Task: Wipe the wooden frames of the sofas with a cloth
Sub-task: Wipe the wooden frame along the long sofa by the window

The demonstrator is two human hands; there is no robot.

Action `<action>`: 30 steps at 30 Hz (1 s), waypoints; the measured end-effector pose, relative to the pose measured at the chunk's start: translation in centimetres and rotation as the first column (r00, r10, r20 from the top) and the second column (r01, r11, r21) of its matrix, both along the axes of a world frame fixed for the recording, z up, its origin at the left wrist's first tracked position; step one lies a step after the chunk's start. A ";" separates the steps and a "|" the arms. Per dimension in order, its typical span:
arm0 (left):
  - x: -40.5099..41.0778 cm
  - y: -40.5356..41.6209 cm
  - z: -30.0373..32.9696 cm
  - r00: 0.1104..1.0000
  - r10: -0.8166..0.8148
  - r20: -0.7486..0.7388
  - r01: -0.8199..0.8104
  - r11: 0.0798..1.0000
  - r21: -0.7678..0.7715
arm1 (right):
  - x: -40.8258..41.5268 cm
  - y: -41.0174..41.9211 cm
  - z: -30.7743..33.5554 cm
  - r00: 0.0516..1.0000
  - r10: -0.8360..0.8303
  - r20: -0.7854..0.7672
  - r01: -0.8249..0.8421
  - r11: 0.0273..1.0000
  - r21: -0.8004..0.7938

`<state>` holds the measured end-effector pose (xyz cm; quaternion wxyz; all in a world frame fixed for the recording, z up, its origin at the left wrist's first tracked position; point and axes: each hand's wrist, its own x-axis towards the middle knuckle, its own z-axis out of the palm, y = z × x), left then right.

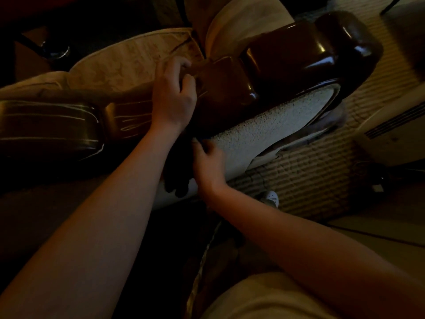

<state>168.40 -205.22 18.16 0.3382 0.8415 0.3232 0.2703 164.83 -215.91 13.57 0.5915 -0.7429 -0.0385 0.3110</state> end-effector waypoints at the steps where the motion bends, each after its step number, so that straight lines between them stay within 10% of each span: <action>1: 0.0 0.1 0.0 1.000 -0.001 0.006 0.001 1.000 -0.010 | 0.6 -0.4 0.0 1.000 -0.016 -0.001 0.016 1.000 -0.004; 6: 0.2 -0.1 0.0 1.000 -0.012 0.018 0.012 0.999 -0.032 | 5.2 -3.0 -0.2 0.966 -0.257 -0.022 0.258 0.965 0.039; 13: 0.1 -0.3 -0.1 0.999 -0.045 -0.022 0.046 0.999 0.017 | 1.1 -1.7 -0.1 0.996 -0.057 0.069 0.050 0.994 0.097; 19: -0.1 -0.7 -0.1 0.997 -0.050 0.066 0.054 0.997 -0.051 | 10.2 -5.8 2.2 0.877 -0.365 0.313 0.335 0.931 0.145; 24: -0.4 0.3 0.0 0.953 0.129 0.275 -0.043 0.954 -0.298 | 8.3 -1.1 4.2 0.485 0.123 0.866 -0.364 0.929 0.072; 28: -0.8 1.2 0.0 0.828 0.396 0.396 -0.136 0.828 -0.543 | 13.1 8.7 4.3 0.512 0.590 0.625 -0.464 0.801 -0.378; 30: -0.8 1.3 0.2 0.802 0.436 0.409 -0.143 0.805 -0.577 | 15.9 10.7 4.8 0.382 0.759 0.527 -0.398 0.649 -0.648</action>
